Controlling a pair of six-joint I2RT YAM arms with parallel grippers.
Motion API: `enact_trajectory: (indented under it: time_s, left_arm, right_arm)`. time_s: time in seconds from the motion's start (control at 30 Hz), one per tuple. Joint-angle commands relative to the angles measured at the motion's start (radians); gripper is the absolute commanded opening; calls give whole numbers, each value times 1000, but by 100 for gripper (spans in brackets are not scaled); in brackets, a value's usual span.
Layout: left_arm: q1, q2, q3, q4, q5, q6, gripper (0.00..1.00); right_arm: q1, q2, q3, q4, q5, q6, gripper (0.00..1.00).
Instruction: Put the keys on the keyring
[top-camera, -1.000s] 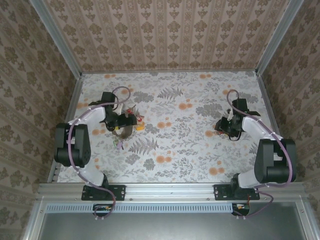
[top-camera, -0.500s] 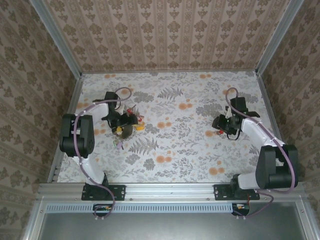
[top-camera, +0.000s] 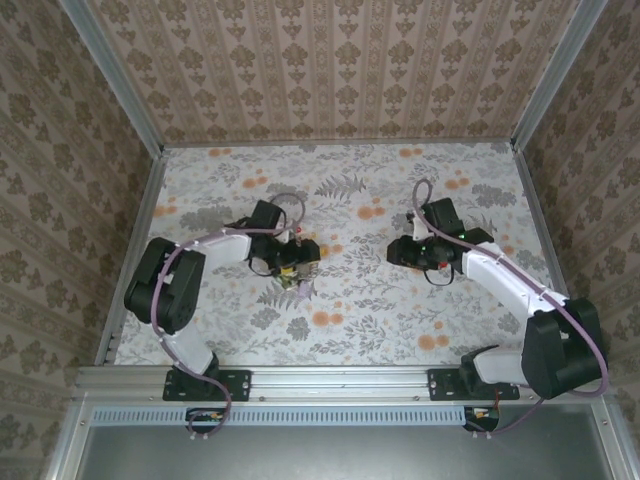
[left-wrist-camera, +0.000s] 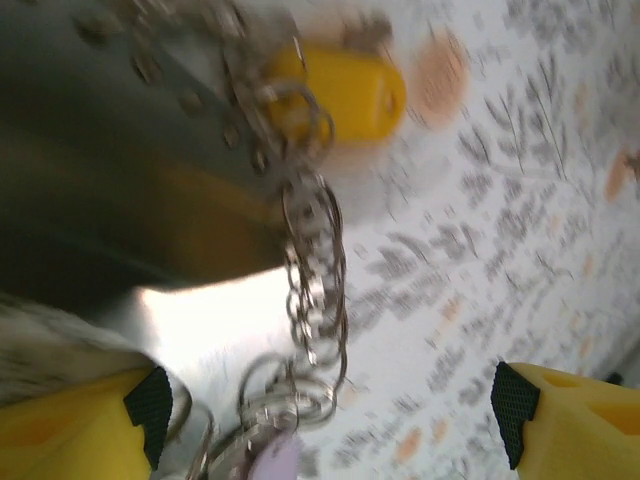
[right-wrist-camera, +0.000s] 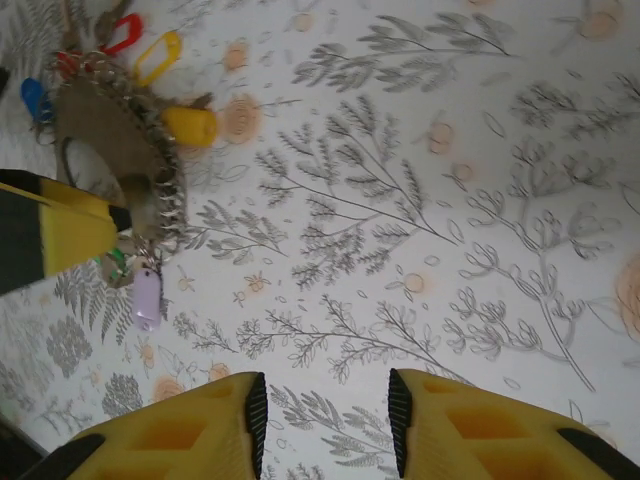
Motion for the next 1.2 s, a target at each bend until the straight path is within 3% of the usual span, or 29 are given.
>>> enact_trajectory:
  time_s: [0.0, 0.13, 0.2, 0.27, 0.4, 0.67, 0.93, 1.07, 1.17]
  left_arm:
    - [0, -38, -19, -93, 31, 3, 86]
    - [53, -106, -24, -153, 49, 47, 86]
    - [135, -154, -20, -173, 92, 62, 86]
    - [196, -196, -7, -199, 118, 80, 87]
    - [311, -262, 10, -239, 139, 115, 87]
    - [435, -261, -13, -230, 121, 174, 87]
    - [451, -284, -63, -190, 84, 211, 87]
    - [455, -285, -61, -190, 71, 228, 86]
    - [459, -288, -58, -190, 68, 233, 86]
  right_arm:
    - [19, -39, -12, 102, -11, -177, 40]
    - [63, -73, -64, 250, 19, -512, 46]
    - [91, -70, -118, 348, -48, -741, 48]
    - [134, -43, -142, 362, -144, -971, 50]
    - [251, 74, -116, 338, -126, -1244, 52]
    - [388, 355, -4, 473, 68, -1382, 49]
    - [407, 482, 124, 438, 119, -1375, 52]
    - [433, 536, 161, 443, 177, -1365, 60]
    - [441, 574, 222, 380, 202, -1341, 58]
